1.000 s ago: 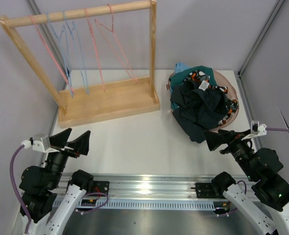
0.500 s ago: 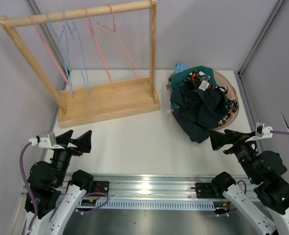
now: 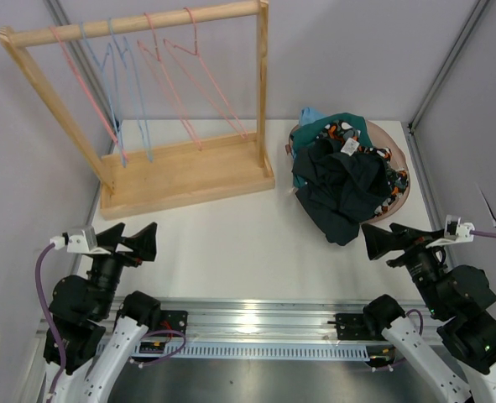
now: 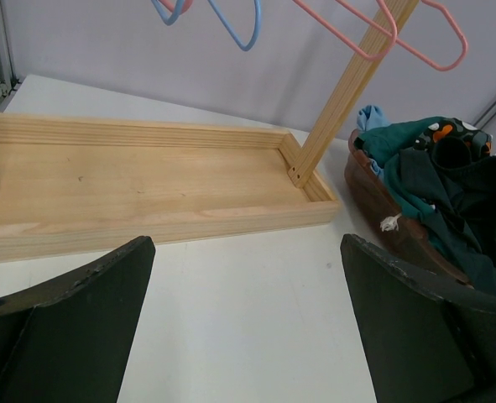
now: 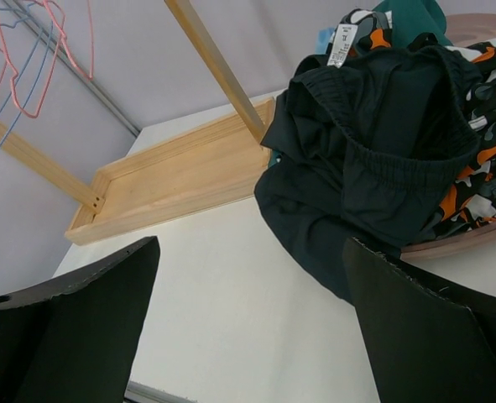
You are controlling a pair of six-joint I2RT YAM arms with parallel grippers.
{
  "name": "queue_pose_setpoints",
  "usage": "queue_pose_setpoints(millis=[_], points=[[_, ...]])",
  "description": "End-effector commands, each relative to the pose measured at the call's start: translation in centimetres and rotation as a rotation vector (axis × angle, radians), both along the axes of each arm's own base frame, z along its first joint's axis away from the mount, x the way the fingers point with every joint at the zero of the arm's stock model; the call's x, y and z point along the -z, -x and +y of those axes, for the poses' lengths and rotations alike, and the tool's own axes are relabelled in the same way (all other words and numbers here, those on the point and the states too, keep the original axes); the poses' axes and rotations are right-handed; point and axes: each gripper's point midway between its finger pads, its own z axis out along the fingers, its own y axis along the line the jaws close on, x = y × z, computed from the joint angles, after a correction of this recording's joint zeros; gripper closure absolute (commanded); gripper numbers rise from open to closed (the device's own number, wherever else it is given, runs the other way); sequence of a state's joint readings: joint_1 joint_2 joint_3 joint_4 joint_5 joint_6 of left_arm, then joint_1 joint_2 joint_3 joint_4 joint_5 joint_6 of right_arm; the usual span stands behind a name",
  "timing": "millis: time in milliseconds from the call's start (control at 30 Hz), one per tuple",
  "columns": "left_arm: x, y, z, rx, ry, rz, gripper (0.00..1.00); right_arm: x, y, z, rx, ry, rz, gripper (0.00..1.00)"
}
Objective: Remove the shorts from the hanger
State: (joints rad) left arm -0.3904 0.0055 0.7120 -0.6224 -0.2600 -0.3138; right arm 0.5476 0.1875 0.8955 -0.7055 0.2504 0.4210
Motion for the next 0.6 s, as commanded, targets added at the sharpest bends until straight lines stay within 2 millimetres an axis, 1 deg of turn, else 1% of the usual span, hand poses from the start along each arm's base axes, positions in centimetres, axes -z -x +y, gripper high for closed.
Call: queue_pose_setpoints(millis=[0,267,433,567], points=[[-0.57,0.21,0.28,-0.011,0.027,-0.035,0.01,-0.83,0.18,-0.05,-0.006,0.002,-0.048,0.01],[-0.61,0.20,0.33,-0.014,0.027,-0.035,0.01,-1.01,0.37,0.20,-0.022,0.007,-0.066,0.01],[-0.53,0.09,0.29,-0.015,0.023,-0.030,0.01,-1.13,0.53,0.91,-0.064,0.023,-0.076,0.01],[-0.45,0.03,0.31,-0.018,0.021,-0.026,0.01,-1.20,0.65,0.74,-0.058,0.022,-0.082,0.00]])
